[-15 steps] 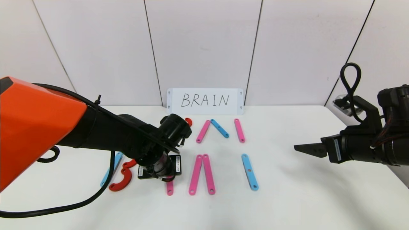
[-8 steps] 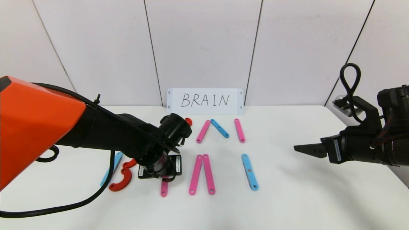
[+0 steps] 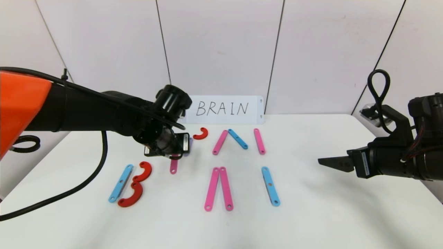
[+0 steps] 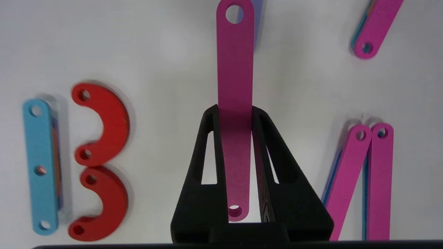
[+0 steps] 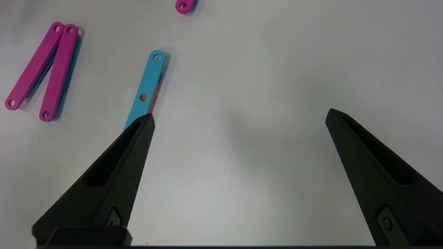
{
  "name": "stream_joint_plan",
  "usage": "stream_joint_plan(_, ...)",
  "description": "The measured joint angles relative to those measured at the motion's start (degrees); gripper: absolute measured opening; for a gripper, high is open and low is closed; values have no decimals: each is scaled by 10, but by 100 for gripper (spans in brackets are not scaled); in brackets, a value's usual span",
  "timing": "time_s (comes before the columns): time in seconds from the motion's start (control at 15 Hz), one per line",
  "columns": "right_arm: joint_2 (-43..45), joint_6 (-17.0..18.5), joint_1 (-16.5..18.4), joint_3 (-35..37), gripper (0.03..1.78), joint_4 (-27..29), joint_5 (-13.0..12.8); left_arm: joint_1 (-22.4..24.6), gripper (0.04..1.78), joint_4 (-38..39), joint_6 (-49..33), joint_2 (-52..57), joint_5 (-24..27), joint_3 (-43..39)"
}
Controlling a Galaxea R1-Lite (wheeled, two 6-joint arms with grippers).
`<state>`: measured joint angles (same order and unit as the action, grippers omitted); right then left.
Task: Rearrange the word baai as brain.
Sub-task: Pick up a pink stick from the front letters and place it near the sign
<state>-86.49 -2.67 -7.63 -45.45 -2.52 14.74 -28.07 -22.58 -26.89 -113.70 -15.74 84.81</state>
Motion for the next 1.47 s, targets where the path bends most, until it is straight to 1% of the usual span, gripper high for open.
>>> stream_joint_plan(0.2, -1, 1, 0, 0, 173, 0, 1, 41, 28, 4, 45, -22, 4, 47)
stream_joint_plan(0.33, -1, 0, 0, 0, 173, 0, 2, 61, 28, 4, 53, -43, 10, 81)
stream_joint_plan(0.47, -1, 0, -1, 1, 173, 0, 3, 78, 28, 1, 62, -63, 34, 111)
stream_joint_plan(0.6, -1, 0, -1, 2, 173, 0, 3, 90, 28, 3, 103, -77, 50, 125)
stream_joint_plan(0.8, -2, -1, -1, 3, 173, 0, 3, 99, 28, 5, 142, -97, 54, 142)
stream_joint_plan(0.87, -3, -1, -1, 3, 173, 0, 3, 102, 28, 5, 151, -104, 64, 150)
stream_joint_plan(1.07, -2, -2, -1, 4, 173, 0, 3, 120, 28, 8, 198, -120, 127, 164)
stream_joint_plan(1.13, -2, -2, -2, 4, 173, 0, 3, 125, 28, 8, 213, -125, 137, 167)
stream_joint_plan(1.33, -2, -2, -2, 4, 173, 0, 3, 138, 28, 2, 225, -148, 141, 186)
stream_joint_plan(1.47, -3, -3, -2, 4, 173, 0, 3, 149, 28, 1, 254, -162, 143, 195)
